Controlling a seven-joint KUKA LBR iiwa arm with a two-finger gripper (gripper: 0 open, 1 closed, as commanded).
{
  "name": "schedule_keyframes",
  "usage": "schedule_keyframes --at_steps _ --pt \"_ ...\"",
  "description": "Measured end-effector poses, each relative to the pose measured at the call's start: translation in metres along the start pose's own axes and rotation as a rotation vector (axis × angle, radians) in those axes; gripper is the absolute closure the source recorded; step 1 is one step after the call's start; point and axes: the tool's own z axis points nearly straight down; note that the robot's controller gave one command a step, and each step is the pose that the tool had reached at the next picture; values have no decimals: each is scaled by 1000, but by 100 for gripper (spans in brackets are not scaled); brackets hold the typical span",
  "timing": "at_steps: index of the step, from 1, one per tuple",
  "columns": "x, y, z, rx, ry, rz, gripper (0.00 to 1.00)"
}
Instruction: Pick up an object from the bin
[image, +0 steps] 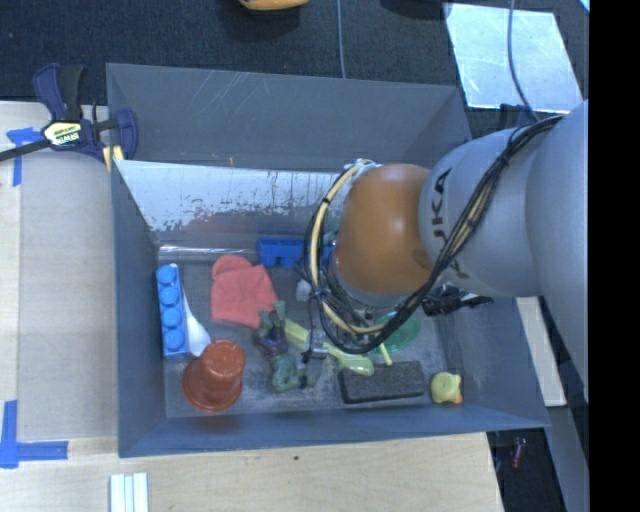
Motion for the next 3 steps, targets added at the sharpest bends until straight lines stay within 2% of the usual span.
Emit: schedule_keyframes --at_steps 1,2,3 --pt "-30 -15 50 1 -3 65 100" --pt "-30 -15 50 1 -3 65 100" --pt "-18 -3 -5 3 2 77 100"
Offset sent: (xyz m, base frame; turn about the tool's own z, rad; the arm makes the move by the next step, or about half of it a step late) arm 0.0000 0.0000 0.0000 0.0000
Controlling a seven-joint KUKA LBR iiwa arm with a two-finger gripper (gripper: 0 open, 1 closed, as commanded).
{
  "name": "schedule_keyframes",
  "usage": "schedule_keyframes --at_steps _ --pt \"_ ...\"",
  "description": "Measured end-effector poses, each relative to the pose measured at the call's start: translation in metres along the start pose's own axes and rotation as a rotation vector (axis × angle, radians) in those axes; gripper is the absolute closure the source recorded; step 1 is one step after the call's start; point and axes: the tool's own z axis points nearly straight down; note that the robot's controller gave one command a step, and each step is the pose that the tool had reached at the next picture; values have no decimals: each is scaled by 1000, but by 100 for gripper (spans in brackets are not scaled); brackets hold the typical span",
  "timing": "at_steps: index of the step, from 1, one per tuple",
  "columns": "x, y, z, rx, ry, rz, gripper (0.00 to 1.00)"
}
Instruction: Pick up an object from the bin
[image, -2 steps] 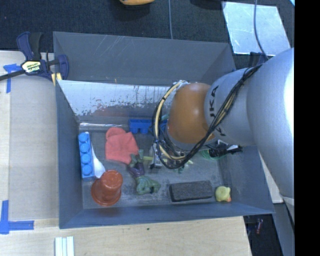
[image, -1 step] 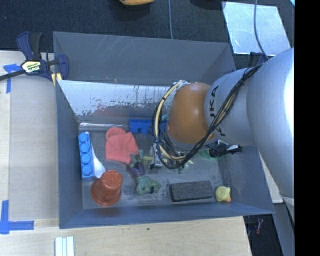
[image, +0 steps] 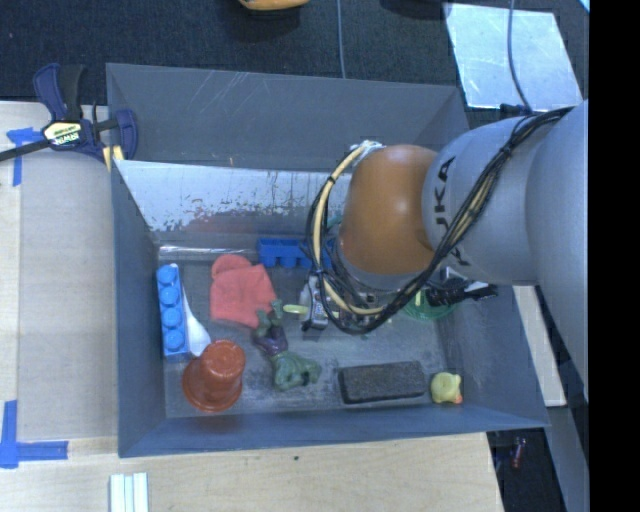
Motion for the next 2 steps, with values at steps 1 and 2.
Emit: schedule_keyframes --at_steps 1,2 --pt "3 -22 -74 1 1 -29 100" --pt "0 -20 -97 4 4 -33 100"
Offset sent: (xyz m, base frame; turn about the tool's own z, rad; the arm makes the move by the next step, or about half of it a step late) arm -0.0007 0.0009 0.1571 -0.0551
